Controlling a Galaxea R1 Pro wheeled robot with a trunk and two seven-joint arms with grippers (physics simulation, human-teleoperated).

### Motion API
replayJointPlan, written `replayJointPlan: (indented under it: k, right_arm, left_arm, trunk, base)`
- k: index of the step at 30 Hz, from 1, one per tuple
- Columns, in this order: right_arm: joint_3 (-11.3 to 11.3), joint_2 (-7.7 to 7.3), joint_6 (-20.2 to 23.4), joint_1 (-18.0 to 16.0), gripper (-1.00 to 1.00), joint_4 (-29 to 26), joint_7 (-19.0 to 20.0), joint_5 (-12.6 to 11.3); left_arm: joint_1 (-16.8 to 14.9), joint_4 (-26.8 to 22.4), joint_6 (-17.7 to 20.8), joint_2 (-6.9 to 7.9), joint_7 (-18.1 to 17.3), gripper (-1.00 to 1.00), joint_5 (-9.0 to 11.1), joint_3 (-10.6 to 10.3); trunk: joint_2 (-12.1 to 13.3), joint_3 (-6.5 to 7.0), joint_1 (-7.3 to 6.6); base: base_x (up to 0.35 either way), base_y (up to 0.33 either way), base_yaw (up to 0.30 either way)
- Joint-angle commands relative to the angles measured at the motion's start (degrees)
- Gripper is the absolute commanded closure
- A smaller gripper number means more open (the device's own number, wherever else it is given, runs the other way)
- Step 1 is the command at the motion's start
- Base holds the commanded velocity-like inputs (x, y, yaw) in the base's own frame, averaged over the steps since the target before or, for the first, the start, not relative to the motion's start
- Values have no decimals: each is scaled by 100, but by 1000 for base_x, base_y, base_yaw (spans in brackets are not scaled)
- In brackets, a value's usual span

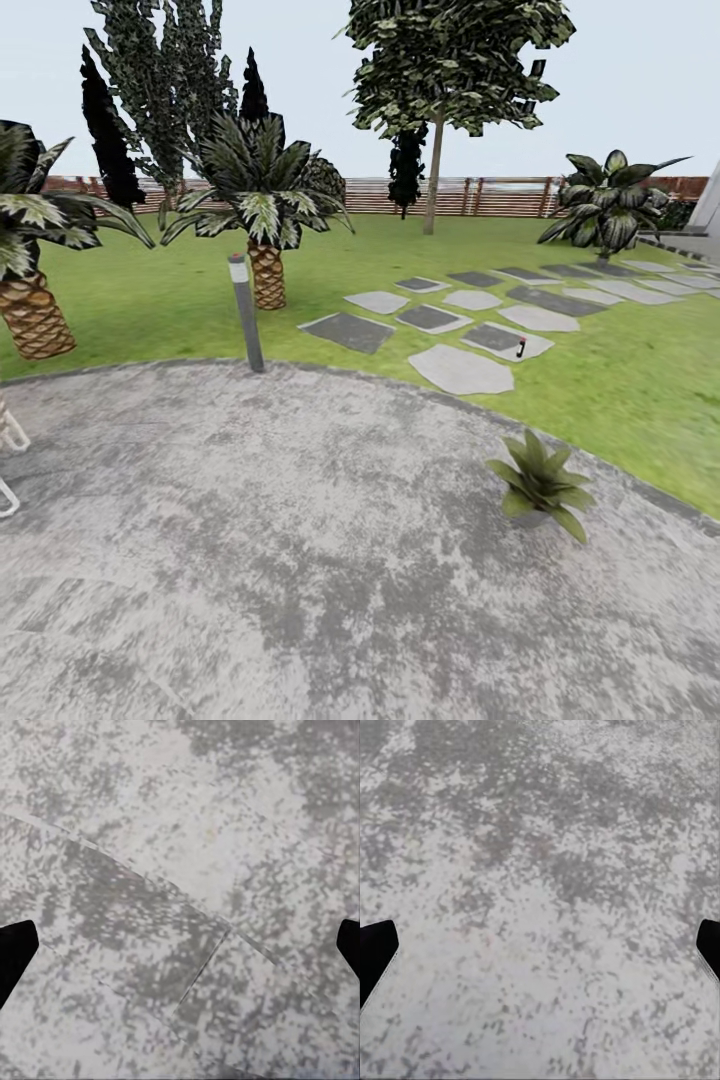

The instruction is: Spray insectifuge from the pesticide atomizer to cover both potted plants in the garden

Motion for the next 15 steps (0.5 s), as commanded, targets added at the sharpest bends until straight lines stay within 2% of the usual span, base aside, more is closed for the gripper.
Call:
replayJointPlan:
  k: [1, 15]
  right_arm:
    - [2, -1, -17, -3, -100, 2, 3, 3]
    - [-6, -1, -17, -3, -100, -7, 3, 0]
  left_arm:
    - [-3, 4, -18, 2, -4, -100, -15, -3]
    - [-3, 4, -19, -2, -4, -100, -15, -2]
  trunk:
    - [-2, -5, 3]
    - [-2, -5, 3]
  base:
    - [340, 0, 2]
    - [340, 24, 0]
